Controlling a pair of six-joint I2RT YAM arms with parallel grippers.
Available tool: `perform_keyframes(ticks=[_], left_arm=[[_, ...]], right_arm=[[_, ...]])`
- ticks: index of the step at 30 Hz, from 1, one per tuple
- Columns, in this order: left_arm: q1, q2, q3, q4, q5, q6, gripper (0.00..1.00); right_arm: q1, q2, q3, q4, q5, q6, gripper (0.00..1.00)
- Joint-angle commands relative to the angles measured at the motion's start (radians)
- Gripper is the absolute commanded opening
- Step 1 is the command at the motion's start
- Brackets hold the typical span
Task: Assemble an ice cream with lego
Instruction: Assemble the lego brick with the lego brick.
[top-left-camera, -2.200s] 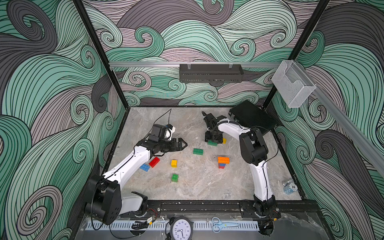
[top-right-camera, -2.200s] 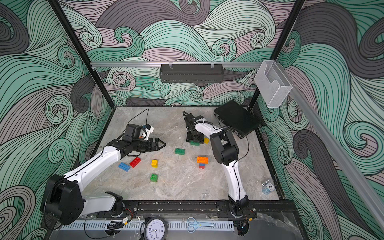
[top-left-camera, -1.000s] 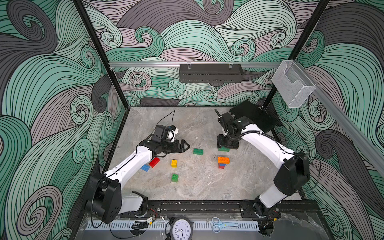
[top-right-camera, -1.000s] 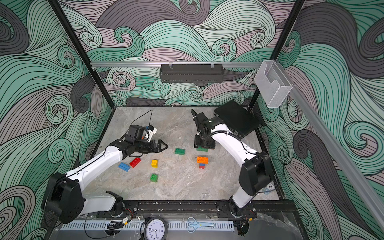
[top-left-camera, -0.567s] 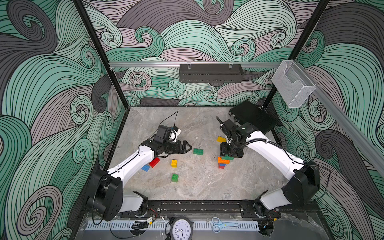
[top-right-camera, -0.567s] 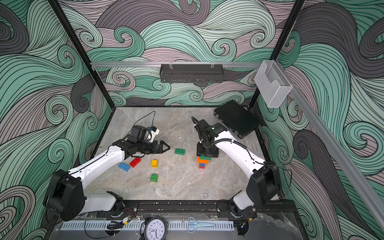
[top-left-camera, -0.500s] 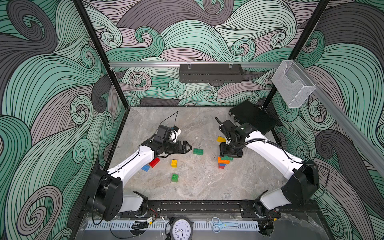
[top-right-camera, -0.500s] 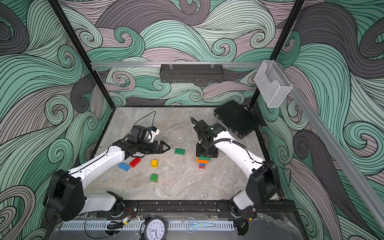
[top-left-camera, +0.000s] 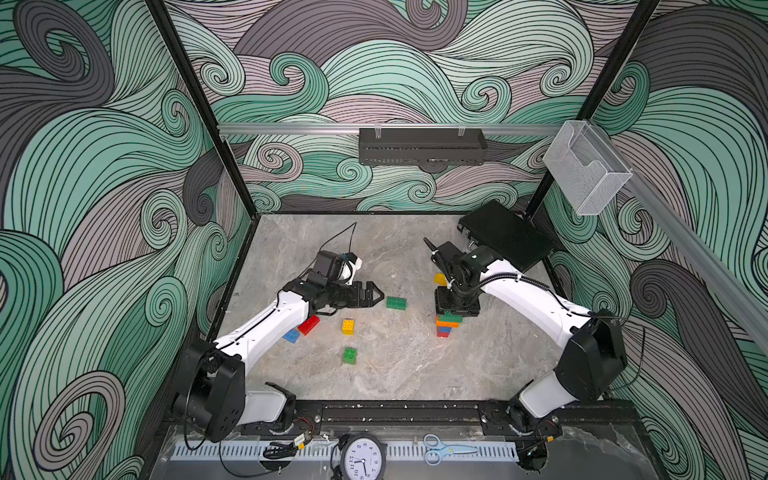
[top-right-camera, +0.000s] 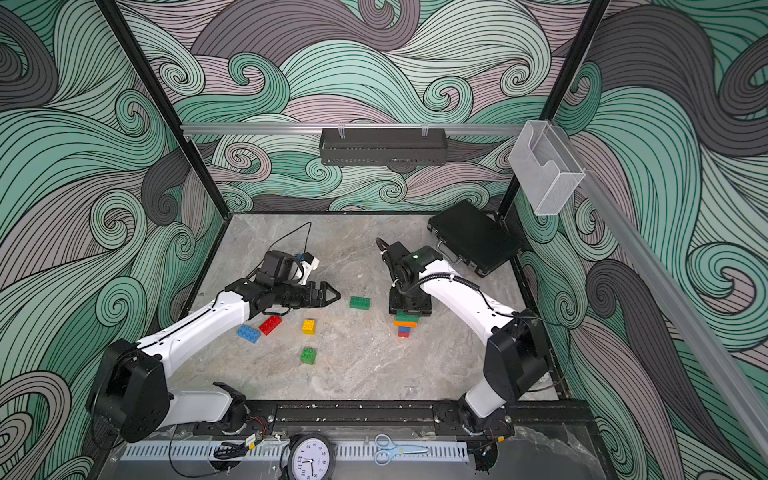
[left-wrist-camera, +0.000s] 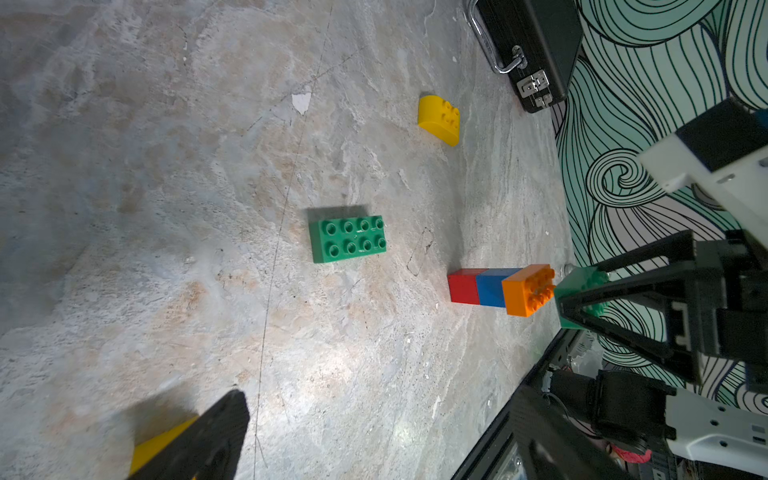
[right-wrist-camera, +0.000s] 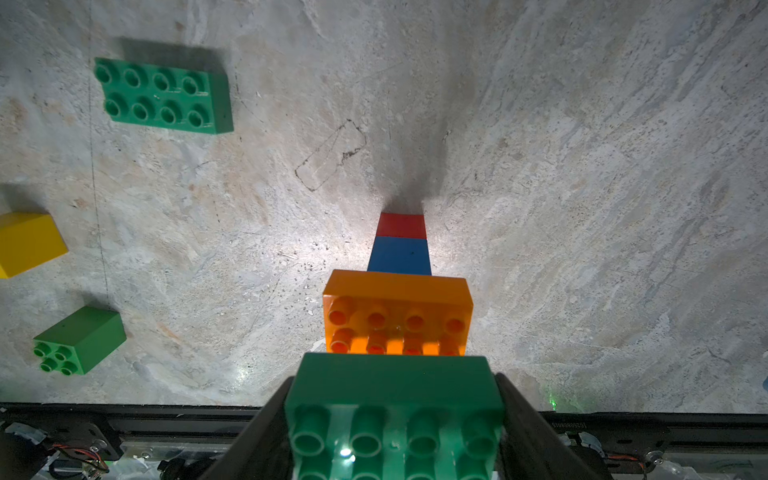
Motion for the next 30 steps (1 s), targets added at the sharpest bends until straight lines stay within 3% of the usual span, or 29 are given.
perform_keyframes(ticks=[1,30], left_arm=[[-0.009,-0.015,0.015,0.000,0.000,-0.002,0.99],[-0.010,-0.028,0.012,-0.009,-0.012,-0.001,0.99]], right_arm=[[0.006,0.015,-0.005,-0.003,0.025,0.015,0.61],[0.014,0.062,-0.020,0.016,0.038,0.028,0.61]])
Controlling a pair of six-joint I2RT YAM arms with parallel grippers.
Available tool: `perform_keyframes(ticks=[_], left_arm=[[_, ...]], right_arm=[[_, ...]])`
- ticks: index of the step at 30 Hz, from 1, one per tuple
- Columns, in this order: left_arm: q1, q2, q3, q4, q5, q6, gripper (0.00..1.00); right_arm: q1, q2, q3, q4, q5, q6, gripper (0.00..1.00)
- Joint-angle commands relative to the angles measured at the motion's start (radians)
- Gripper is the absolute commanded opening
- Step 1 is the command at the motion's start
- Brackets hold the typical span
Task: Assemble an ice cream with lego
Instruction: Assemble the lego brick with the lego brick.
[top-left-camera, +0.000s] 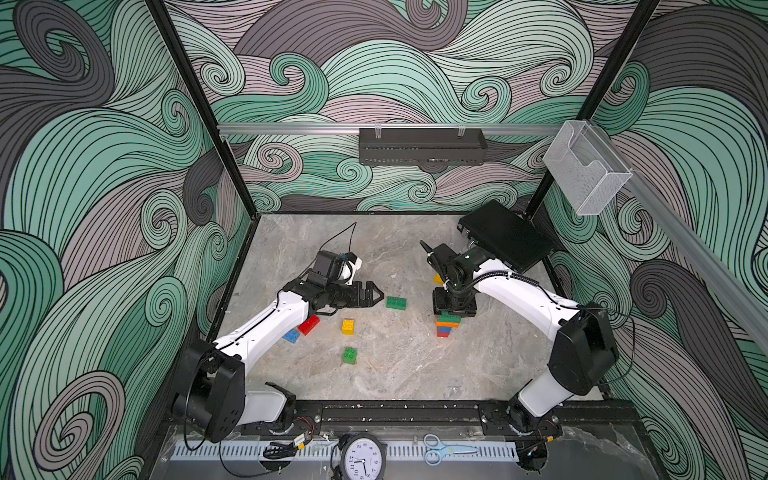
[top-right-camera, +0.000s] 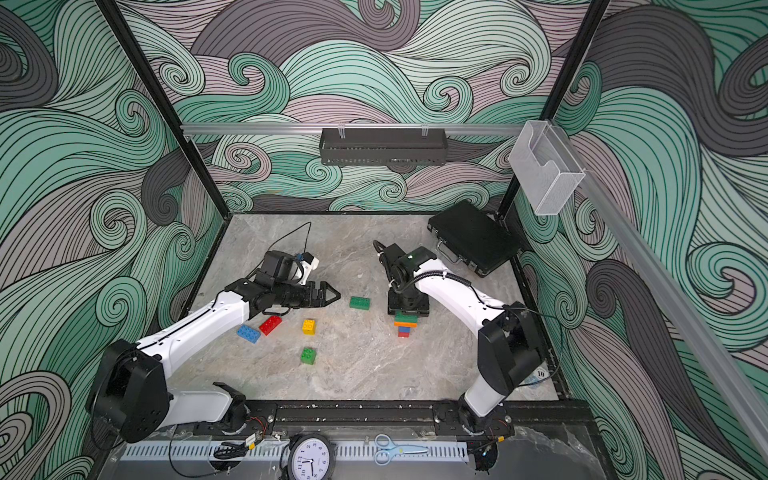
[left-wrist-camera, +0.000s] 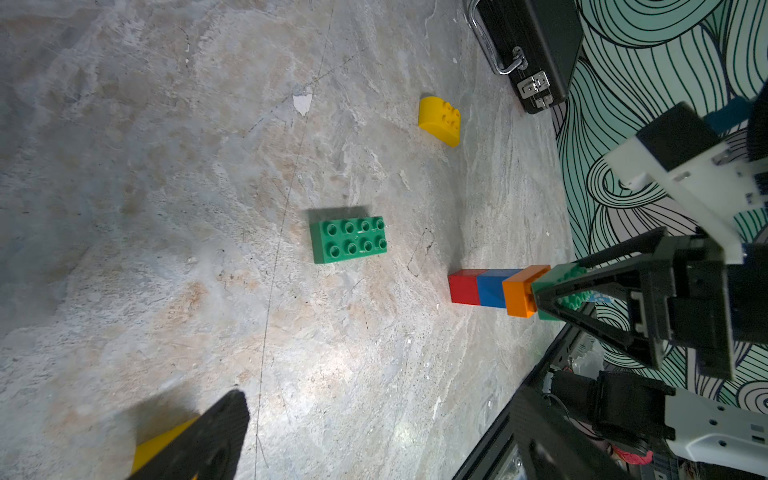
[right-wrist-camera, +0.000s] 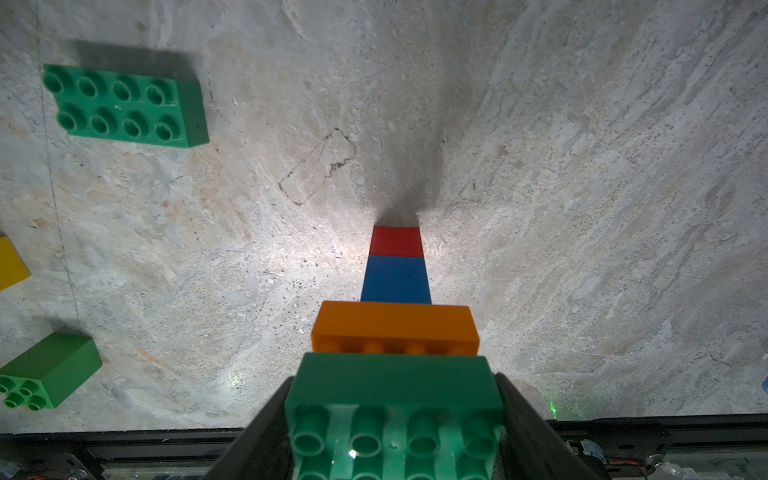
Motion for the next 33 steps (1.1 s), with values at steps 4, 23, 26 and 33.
perform_keyframes(ticks=[4,23,26,33], left_arm=[[-0.010,-0.029,0.012,-0.010,-0.010,-0.001,0.99],[-0.009,-0.035,0.011,-0.017,-0.015,0.002,0.99],[-0.010,-0.036,0.011,-0.017,-0.015,0.002,0.99],[-0.010,-0.033,0.013,-0.019,-0.015,0.004,0.98]], right_arm=[[0.008,0.014,-0.018,-0.006,0.017,0.015,0.61],[0.017,0.071,-0.103,0.021,0.033,-0.005,0.61],[0.026,0.079,-0.121,0.027,0.037,-0.001,0.60],[0.029,0.113,-0.174,0.065,0.013,0.003,0.59]])
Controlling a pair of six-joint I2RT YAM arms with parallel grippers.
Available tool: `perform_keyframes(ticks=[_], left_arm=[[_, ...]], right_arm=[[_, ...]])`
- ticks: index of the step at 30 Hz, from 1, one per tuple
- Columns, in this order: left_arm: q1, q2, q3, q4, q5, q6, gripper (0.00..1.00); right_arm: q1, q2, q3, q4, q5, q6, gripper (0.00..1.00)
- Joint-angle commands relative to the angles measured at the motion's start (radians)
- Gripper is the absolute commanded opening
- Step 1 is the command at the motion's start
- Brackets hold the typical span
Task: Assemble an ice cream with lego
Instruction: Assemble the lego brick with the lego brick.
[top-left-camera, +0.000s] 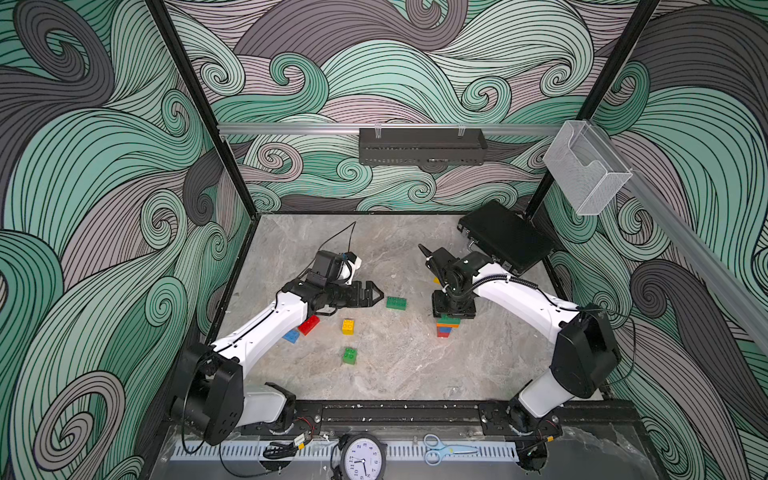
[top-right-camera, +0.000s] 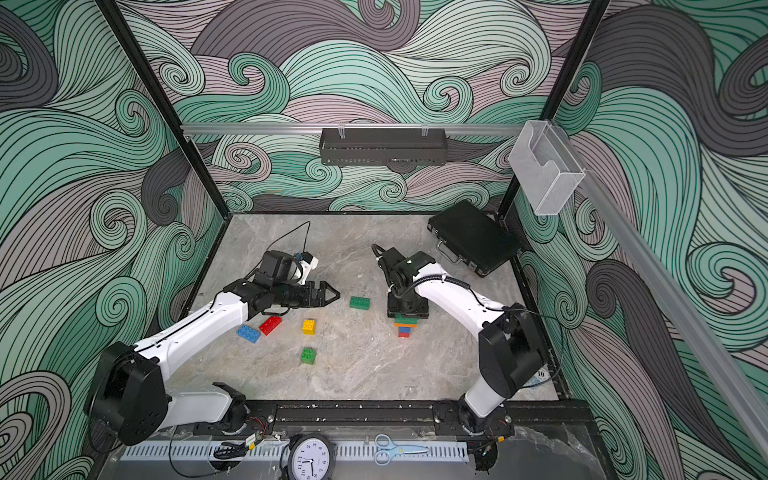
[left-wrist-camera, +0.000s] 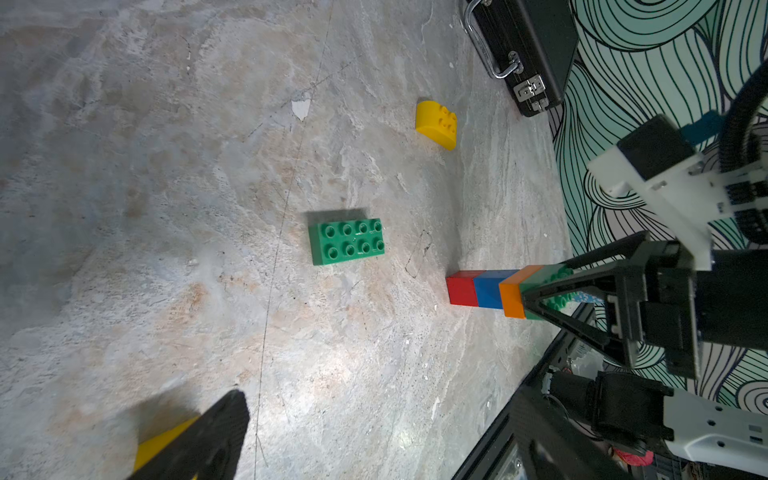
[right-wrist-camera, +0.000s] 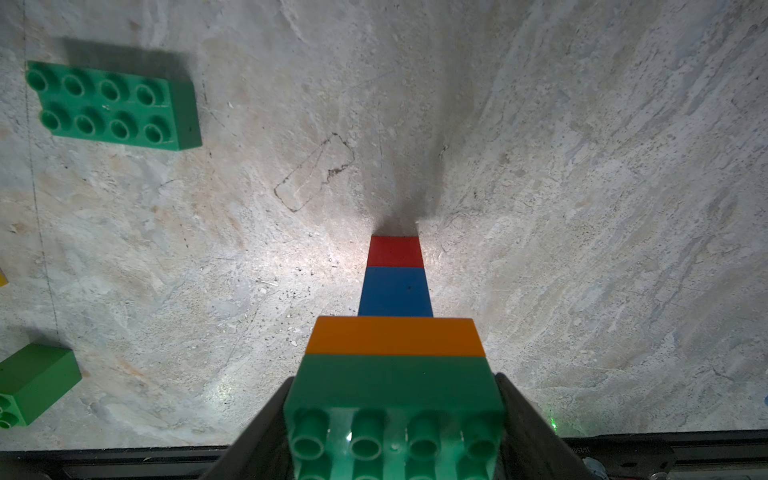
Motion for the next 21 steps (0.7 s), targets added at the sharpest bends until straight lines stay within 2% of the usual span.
perform_keyframes(ticks=[1,11,21], left_arm=[[-0.010,-0.021,0.013,-0.017,-0.011,0.004,0.99],[-0.010,-0.031,0.012,-0.019,-0.015,0.003,0.99],[-0.010,-0.035,0.013,-0.021,-0.018,0.004,0.99]], right_arm=[[0.010,0.119,-0.120,0.015,-0.015,0.003,0.59],[0.002,0.143,-0.175,0.062,-0.090,0.000,0.57],[-0.006,0.124,-0.125,0.014,-0.052,-0.029,0.58]])
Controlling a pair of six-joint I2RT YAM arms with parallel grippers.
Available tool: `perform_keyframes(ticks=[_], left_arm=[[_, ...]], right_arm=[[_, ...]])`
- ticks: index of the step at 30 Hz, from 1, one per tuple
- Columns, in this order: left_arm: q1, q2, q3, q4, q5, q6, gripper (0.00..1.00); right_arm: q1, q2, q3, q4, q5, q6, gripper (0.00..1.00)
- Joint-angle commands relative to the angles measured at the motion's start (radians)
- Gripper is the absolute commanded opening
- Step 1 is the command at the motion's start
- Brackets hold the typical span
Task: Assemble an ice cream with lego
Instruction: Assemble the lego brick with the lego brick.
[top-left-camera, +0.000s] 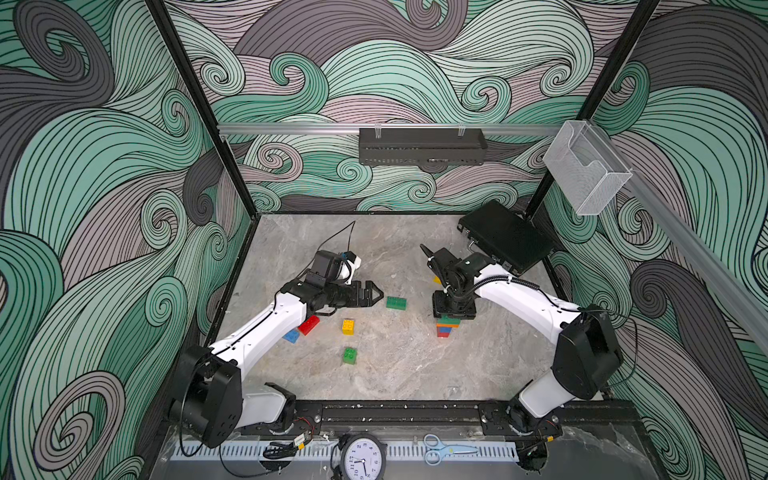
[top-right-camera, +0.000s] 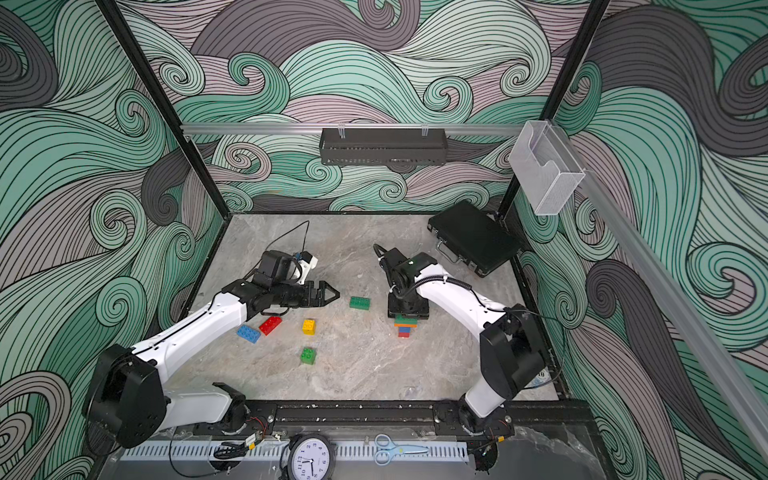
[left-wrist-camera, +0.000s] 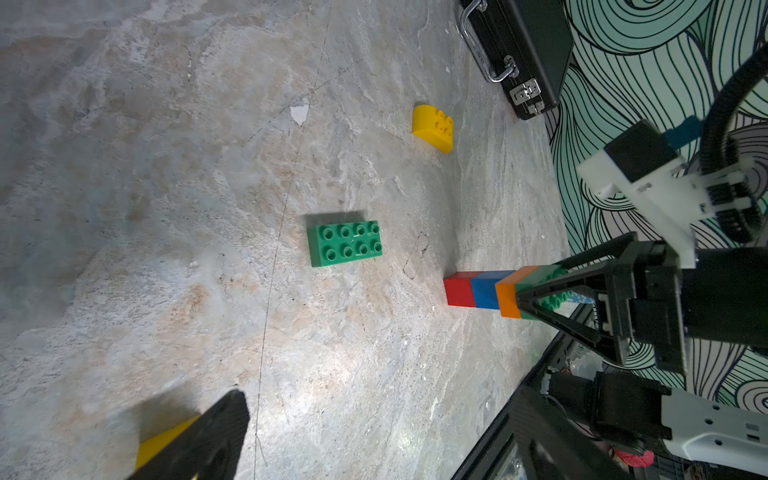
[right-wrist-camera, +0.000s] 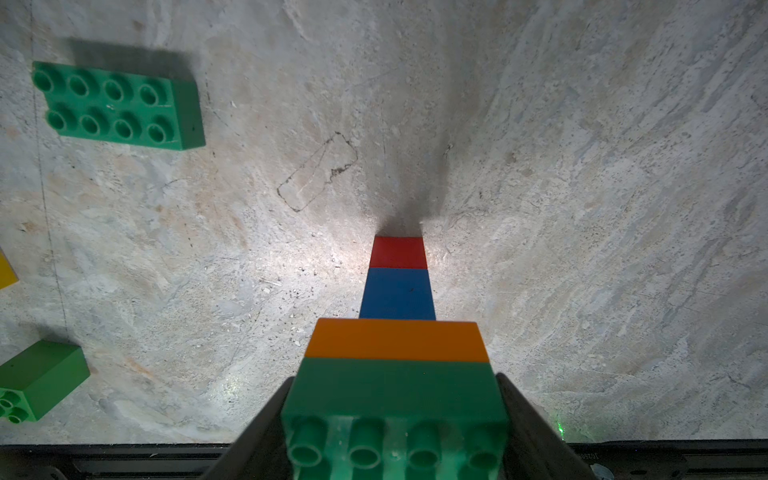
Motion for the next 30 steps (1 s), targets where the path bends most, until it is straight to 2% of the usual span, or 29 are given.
perform_keyframes(ticks=[1,30], left_arm=[[-0.010,-0.022,0.014,-0.022,-0.015,0.004,0.99],[-0.010,-0.029,0.019,-0.031,-0.036,0.009,0.99]], right_arm=[[0.003,0.125,-0.100,-0.013,-0.025,-0.025,0.58],[-0.006,0.069,-0.042,-0.035,-0.005,-0.012,0.71]])
